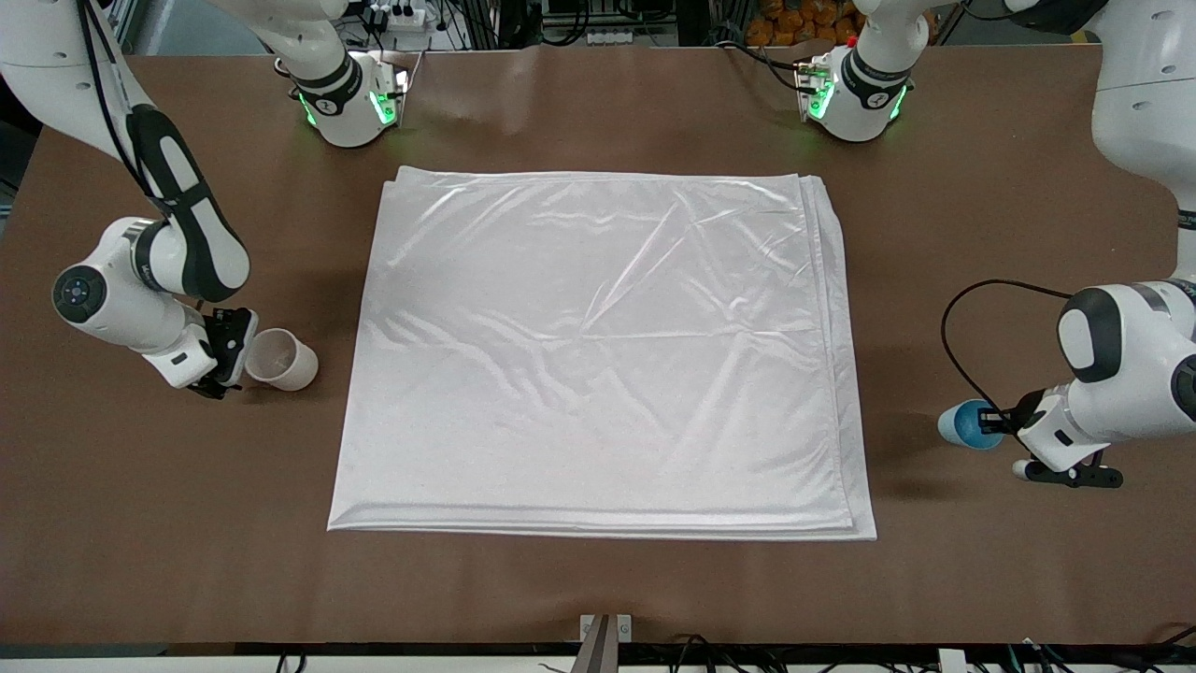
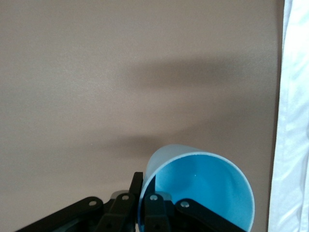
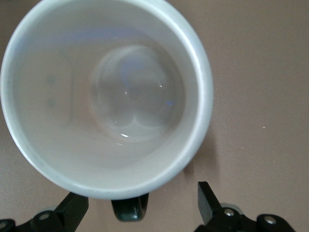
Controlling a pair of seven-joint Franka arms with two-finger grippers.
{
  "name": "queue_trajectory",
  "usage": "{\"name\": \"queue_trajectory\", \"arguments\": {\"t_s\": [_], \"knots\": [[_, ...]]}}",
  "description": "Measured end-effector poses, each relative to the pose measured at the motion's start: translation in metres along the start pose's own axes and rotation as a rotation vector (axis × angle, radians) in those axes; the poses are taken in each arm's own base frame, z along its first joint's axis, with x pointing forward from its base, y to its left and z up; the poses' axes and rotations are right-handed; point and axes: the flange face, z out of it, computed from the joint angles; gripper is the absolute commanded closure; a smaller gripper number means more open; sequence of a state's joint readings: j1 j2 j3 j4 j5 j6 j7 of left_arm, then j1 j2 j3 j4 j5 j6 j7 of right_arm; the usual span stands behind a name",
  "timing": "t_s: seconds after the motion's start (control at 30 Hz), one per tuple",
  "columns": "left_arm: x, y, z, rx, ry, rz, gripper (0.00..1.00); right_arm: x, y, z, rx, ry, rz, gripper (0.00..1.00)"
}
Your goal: Place blue cup into white mug on cloth
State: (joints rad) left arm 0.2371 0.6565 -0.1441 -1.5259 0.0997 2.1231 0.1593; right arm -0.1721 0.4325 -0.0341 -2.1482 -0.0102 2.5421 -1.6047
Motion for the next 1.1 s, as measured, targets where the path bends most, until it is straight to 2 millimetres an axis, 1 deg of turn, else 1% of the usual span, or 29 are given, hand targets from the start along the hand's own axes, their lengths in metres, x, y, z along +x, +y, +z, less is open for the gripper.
{"name": "queue_trajectory", "arguments": {"t_s": [0.07,0.1,0.13,0.3,0.4,0.5,0.57,0.67,0.97,1.1], "knots": [[0.000,0.000,-0.002,0.001,0.003,0.000,1.00,0.000,0.000,0.000,0.000,0.001,-0.002,0.29],[0.000,0.000,-0.003,0.001,0.004,0.000,1.00,0.000,-0.001,0.001,0.000,0.001,-0.004,0.37],[0.000,0.000,-0.005,0.002,0.007,0.000,1.00,0.000,-0.001,0.001,0.000,0.001,-0.008,0.43],[0.001,0.004,-0.012,0.001,0.017,-0.018,1.00,0.000,-0.001,0.001,0.002,0.004,-0.011,0.69],[0.003,0.010,-0.017,-0.002,0.026,-0.023,1.00,0.001,-0.001,0.002,0.002,0.006,-0.015,0.80],[0.004,0.016,-0.023,-0.004,0.034,-0.031,1.00,0.001,-0.002,0.002,0.002,0.008,-0.026,0.87],[0.004,0.019,-0.026,-0.006,0.038,-0.039,1.00,0.001,-0.002,0.002,0.002,0.011,-0.024,0.89],[0.005,0.026,-0.029,-0.012,0.042,-0.052,1.00,0.000,-0.002,0.002,0.002,0.020,-0.017,1.00],[0.008,0.043,-0.037,-0.026,0.053,-0.080,1.00,0.000,-0.001,0.001,-0.004,0.037,-0.052,1.00],[0.008,0.045,-0.042,-0.026,0.053,-0.086,1.00,0.005,0.003,-0.007,-0.020,0.060,-0.064,1.00]]}}
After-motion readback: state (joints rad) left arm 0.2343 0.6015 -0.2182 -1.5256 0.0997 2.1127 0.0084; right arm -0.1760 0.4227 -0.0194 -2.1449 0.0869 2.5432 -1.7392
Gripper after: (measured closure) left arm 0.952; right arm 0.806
